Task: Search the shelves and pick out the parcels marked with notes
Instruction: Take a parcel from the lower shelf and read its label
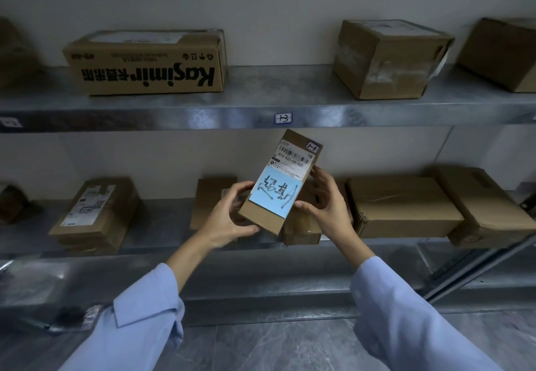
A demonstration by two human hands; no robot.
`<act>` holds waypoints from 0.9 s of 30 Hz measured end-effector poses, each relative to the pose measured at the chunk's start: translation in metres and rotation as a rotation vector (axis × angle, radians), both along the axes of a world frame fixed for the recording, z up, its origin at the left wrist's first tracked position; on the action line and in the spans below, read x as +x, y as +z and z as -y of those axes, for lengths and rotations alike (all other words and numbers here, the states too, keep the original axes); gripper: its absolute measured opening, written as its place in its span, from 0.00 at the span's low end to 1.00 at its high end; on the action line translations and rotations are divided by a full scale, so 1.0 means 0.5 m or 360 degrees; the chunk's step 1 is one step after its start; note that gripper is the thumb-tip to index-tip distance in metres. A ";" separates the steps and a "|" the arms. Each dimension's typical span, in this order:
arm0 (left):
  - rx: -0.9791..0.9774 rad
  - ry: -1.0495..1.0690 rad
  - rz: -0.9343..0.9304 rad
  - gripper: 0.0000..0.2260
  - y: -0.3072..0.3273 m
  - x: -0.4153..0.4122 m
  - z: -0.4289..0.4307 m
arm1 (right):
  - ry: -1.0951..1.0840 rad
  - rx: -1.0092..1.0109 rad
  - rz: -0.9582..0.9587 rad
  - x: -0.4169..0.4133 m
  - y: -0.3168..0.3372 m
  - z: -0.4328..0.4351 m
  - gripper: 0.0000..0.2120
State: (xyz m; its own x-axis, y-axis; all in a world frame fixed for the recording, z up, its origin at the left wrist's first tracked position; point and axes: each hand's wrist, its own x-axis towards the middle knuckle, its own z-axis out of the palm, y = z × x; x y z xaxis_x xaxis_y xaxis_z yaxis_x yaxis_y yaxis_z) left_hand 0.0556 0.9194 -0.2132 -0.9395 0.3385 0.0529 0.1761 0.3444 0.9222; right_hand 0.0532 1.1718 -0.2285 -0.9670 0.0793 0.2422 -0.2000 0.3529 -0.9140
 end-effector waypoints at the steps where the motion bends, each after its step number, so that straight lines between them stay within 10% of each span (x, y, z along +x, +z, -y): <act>1: 0.0008 -0.0010 0.0000 0.39 0.000 -0.001 -0.004 | 0.0001 0.0004 -0.0004 0.007 -0.001 0.000 0.38; 27: 0.0229 -0.1324 -0.0033 0.35 -0.009 0.145 -0.221 | -0.1179 -0.0461 0.0055 0.498 0.001 0.018 0.14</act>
State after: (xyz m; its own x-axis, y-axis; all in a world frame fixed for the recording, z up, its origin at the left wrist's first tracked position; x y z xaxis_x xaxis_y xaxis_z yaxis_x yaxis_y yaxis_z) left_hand 0.1279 1.0297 -0.2179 -0.3855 0.9083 0.1627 0.3376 -0.0252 0.9409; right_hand 0.3023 1.1627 -0.2278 -0.6445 0.7600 0.0843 0.0238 0.1302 -0.9912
